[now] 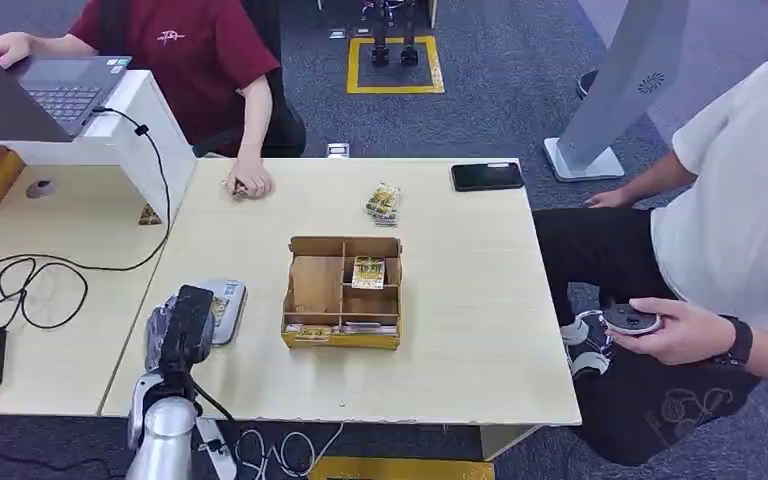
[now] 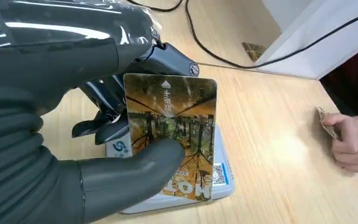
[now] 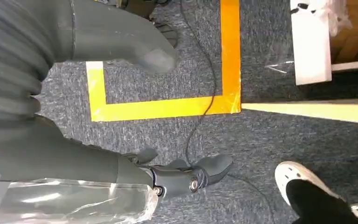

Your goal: Pass the card to the sensor for recognition and then transmit it.

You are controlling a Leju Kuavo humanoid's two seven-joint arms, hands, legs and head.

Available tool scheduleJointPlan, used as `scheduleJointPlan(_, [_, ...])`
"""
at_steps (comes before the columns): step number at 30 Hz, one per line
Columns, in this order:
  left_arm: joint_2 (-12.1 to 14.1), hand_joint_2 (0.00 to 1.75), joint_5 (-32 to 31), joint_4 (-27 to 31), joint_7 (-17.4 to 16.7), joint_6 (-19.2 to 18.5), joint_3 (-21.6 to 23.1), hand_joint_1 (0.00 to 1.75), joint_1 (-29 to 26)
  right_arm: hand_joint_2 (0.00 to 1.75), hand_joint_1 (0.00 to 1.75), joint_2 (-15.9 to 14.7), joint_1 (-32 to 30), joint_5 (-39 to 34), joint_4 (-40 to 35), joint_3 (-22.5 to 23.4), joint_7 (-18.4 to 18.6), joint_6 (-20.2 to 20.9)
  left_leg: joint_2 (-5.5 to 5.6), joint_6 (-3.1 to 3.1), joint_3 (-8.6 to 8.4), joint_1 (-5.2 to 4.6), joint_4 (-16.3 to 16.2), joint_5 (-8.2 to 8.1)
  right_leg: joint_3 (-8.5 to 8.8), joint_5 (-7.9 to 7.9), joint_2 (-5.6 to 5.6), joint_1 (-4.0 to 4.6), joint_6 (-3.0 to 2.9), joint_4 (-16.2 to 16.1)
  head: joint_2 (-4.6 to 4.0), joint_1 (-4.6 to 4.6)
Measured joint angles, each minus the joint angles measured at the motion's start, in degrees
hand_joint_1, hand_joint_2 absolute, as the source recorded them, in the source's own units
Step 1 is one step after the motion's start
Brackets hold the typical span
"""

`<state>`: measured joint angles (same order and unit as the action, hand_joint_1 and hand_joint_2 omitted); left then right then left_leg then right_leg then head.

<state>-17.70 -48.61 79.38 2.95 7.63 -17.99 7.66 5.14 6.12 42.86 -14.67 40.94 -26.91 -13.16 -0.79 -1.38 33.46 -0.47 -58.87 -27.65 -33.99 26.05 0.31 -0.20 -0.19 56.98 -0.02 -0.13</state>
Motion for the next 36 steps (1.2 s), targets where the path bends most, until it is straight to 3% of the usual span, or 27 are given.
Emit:
scheduleJointPlan(6, [-0.3,1.75,-1.3,-2.6,-0.7,1.2,-0.4,1.75,2.2,1.75,0.0,0.2,0.4,0.8,0.0,0.0,0.3,0.1,0.0,0.0,0.01,0.0,0.0,0.0,0.0,0.0,0.0,0.0,0.0,0.0,0.0,0.0])
scheduleJointPlan(21, [-1.2,1.75,-11.1,-10.9,-3.5,7.0,-8.2,1.75,8.9,1.75,0.0,0.7,1.3,4.2,0.0,0.3,0.9,0.9,0.01,0.0,0.02,0.0,0.0,0.0,0.0,0.0,-0.02,0.0,0.0,0.0,0.0,-0.02])
scheduleJointPlan(36, [-1.1,1.75,-18.2,-16.6,-2.8,8.9,-15.9,1.75,11.9,1.75,0.0,1.0,1.6,6.4,0.0,2.5,0.8,0.9,0.02,0.0,-0.01,0.0,0.0,0.0,0.04,0.0,-0.03,0.0,0.0,0.0,0.0,0.0])
